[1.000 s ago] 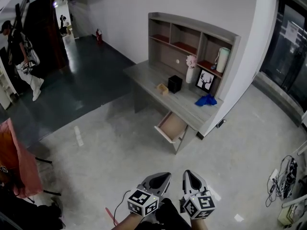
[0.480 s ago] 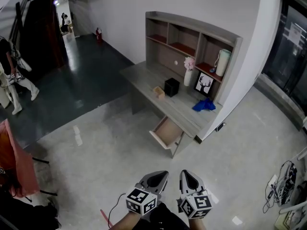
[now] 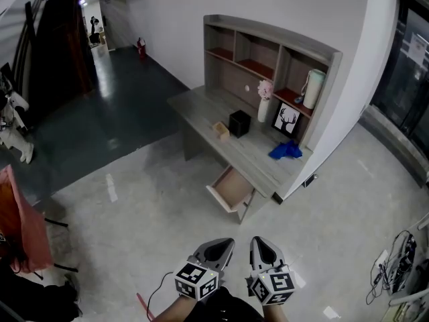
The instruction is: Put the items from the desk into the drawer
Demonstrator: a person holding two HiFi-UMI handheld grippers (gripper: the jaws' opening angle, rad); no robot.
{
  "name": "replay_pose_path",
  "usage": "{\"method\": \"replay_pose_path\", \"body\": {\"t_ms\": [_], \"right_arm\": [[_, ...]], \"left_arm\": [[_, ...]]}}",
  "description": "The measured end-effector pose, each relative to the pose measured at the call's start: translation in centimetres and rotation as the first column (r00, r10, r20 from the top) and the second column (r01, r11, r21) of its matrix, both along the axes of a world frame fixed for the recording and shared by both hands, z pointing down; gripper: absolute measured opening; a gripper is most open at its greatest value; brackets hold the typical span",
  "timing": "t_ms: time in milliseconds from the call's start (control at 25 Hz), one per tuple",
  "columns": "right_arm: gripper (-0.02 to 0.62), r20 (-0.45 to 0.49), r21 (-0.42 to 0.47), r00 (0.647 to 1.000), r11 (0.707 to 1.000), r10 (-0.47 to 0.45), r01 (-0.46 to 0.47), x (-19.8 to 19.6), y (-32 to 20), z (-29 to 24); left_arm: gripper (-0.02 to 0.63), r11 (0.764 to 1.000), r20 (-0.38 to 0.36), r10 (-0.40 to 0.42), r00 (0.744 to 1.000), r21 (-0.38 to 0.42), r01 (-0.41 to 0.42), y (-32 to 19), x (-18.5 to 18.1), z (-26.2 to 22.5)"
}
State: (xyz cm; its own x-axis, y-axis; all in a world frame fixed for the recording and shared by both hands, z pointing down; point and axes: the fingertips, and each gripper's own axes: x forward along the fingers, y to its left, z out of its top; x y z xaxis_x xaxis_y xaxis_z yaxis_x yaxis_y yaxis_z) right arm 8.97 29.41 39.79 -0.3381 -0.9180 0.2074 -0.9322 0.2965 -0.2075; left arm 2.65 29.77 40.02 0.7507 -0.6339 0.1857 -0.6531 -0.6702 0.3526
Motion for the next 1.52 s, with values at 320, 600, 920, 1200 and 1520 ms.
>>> {"method": "replay_pose_path", "body": {"t_ms": [320, 600, 920, 1200, 1520], "right_arm": [[0.011, 0.004, -0.011, 1.000, 1.000, 0.002, -0.002, 0.9, -0.4, 0.6], [0.011, 0.007, -0.011, 1.000, 1.000, 0.018, -0.018, 1.5, -0.8, 0.7], [0.011, 0.000, -0.008, 1.000, 1.000, 0.011, -0.011, 1.5, -1.1, 1.0], [0.011, 0.010, -0.009, 0.999, 0.999, 0.031, -0.031, 2.8, -2.1, 1.4], [0.011, -0.003, -0.004, 1.000, 1.000, 0.031, -0.031, 2.9, -5.4, 1.5]], "left_arm": [[0.011, 1.000, 0.009, 0.008, 1.000, -0.012, -0.008, -0.2, 1.1, 0.7], [0.011, 1.000, 0.005, 0.007, 1.000, -0.012, -0.007, -0.1, 1.2, 0.6], [0.011, 1.000, 0.000, -0.008, 1.000, -0.022, 0.008, -0.6, 1.5, 1.2], [0.011, 0.999, 0.004, -0.013, 1.000, -0.029, 0.013, -1.3, 1.8, 1.5], [0.011, 0.999, -0.005, -0.022, 1.000, -0.029, 0.021, -4.5, 1.9, 1.5]]}}
